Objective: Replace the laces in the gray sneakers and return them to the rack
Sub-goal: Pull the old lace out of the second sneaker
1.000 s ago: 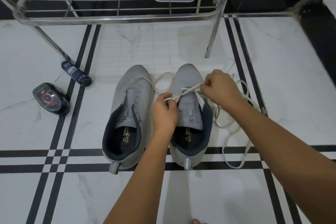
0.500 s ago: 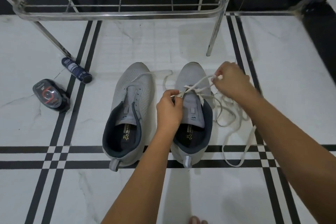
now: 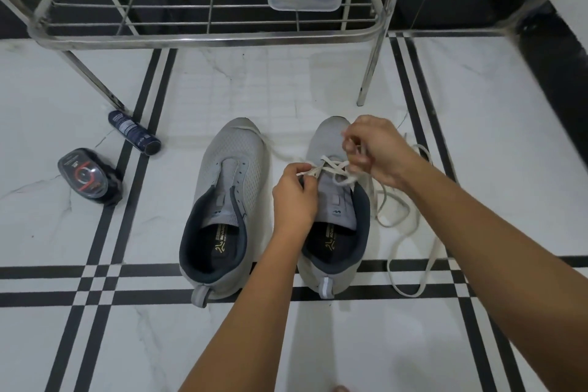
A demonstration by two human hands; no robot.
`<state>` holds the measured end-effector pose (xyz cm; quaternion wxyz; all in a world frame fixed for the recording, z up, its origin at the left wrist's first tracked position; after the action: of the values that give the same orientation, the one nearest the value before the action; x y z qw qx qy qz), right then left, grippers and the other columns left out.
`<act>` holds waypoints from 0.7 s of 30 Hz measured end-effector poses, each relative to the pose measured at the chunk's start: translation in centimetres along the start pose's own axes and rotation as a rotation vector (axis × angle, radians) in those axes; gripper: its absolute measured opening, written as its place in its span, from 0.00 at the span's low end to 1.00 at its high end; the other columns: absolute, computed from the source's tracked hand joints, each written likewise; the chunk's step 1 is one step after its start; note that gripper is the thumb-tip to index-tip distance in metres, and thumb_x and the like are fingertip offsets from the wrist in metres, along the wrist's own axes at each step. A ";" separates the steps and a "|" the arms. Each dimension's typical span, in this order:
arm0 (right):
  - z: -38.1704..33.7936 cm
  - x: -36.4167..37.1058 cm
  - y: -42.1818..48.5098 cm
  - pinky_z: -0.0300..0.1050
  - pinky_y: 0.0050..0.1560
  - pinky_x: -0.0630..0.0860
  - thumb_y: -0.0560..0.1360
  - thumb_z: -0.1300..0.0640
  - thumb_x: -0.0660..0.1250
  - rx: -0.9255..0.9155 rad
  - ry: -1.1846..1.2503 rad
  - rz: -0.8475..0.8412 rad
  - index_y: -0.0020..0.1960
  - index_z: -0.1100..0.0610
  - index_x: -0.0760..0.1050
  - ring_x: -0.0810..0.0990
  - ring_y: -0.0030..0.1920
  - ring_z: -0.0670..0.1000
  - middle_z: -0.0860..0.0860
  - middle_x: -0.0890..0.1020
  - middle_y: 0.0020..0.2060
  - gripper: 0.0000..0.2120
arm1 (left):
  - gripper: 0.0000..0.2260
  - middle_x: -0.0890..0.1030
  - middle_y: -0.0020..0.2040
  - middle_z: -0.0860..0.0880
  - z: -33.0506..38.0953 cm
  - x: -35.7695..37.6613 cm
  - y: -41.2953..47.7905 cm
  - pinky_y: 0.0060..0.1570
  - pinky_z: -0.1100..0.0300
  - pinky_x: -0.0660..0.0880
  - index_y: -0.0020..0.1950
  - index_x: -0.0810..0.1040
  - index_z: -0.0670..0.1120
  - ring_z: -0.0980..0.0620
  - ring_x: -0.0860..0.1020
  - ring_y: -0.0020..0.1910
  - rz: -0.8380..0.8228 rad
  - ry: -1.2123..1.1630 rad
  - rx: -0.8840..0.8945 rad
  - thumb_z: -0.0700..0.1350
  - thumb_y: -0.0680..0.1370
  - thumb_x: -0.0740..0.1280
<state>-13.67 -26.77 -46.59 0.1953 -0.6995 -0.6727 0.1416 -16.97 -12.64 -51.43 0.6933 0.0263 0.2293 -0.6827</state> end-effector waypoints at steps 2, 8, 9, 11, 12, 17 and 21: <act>0.6 1.2 0.3 0.40 0.27 0.66 0.75 0.58 0.66 -0.081 -0.891 -0.044 0.46 0.57 0.67 0.68 0.30 0.51 0.54 0.71 0.34 0.07 | 0.09 0.78 0.39 0.50 0.0 0.0 0.0 0.34 0.63 0.69 0.57 0.75 0.44 0.53 0.74 0.35 0.020 -0.018 -0.004 0.41 0.78 0.60; -0.4 2.0 -0.1 0.39 0.39 0.71 0.76 0.61 0.65 -0.174 -0.799 -0.122 0.42 0.62 0.78 0.77 0.42 0.48 0.52 0.76 0.43 0.06 | 0.07 0.76 0.36 0.52 -0.1 -0.4 0.1 0.29 0.70 0.67 0.53 0.75 0.46 0.56 0.72 0.32 0.040 -0.001 -0.021 0.41 0.78 0.60; -0.6 1.4 -0.4 0.39 0.38 0.72 0.76 0.64 0.64 -0.092 -0.348 -0.108 0.38 0.62 0.75 0.78 0.38 0.47 0.52 0.78 0.38 0.08 | 0.08 0.77 0.38 0.51 -0.2 -0.5 0.2 0.31 0.68 0.67 0.54 0.76 0.46 0.55 0.73 0.34 0.043 0.001 -0.026 0.41 0.78 0.60; 0.0 0.2 -0.4 0.43 0.32 0.70 0.76 0.66 0.61 0.013 0.144 -0.062 0.33 0.60 0.68 0.72 0.25 0.50 0.54 0.74 0.28 0.13 | 0.09 0.79 0.40 0.49 -0.3 -0.5 0.2 0.33 0.65 0.69 0.55 0.76 0.46 0.52 0.75 0.37 0.033 0.014 -0.031 0.41 0.78 0.60; 0.2 0.0 -0.3 0.41 0.28 0.66 0.76 0.65 0.62 -0.001 0.039 -0.015 0.33 0.59 0.65 0.67 0.23 0.51 0.53 0.69 0.25 0.14 | 0.09 0.79 0.40 0.49 -0.3 -0.4 0.2 0.34 0.63 0.69 0.55 0.76 0.46 0.52 0.75 0.36 0.032 0.005 -0.033 0.41 0.78 0.60; 1.6 1.9 0.6 0.44 0.40 0.68 0.73 0.53 0.70 -0.065 -1.480 -0.165 0.52 0.58 0.72 0.75 0.45 0.54 0.52 0.76 0.43 0.13 | 0.09 0.77 0.35 0.49 -0.6 -0.2 0.4 0.33 0.58 0.69 0.55 0.76 0.45 0.51 0.73 0.32 0.055 -0.025 -0.050 0.40 0.77 0.60; -0.7 -0.2 0.3 0.41 0.39 0.68 0.74 0.59 0.69 -0.076 -0.694 -0.076 0.39 0.58 0.77 0.75 0.39 0.47 0.51 0.76 0.39 0.06 | 0.09 0.77 0.36 0.49 -0.6 -0.3 0.4 0.33 0.59 0.69 0.55 0.76 0.45 0.51 0.73 0.32 0.042 -0.042 -0.053 0.41 0.78 0.59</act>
<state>-13.09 -27.01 -46.08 -0.0660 -0.5908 -0.7294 0.3384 -16.77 -12.14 -51.95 0.7124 -0.0016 0.2323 -0.6622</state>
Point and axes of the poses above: each hand's wrist, its own y-axis towards the middle knuckle, its own x-axis out of the palm, z = x × y, the point moved 6 cm from there along y, towards the middle knuckle
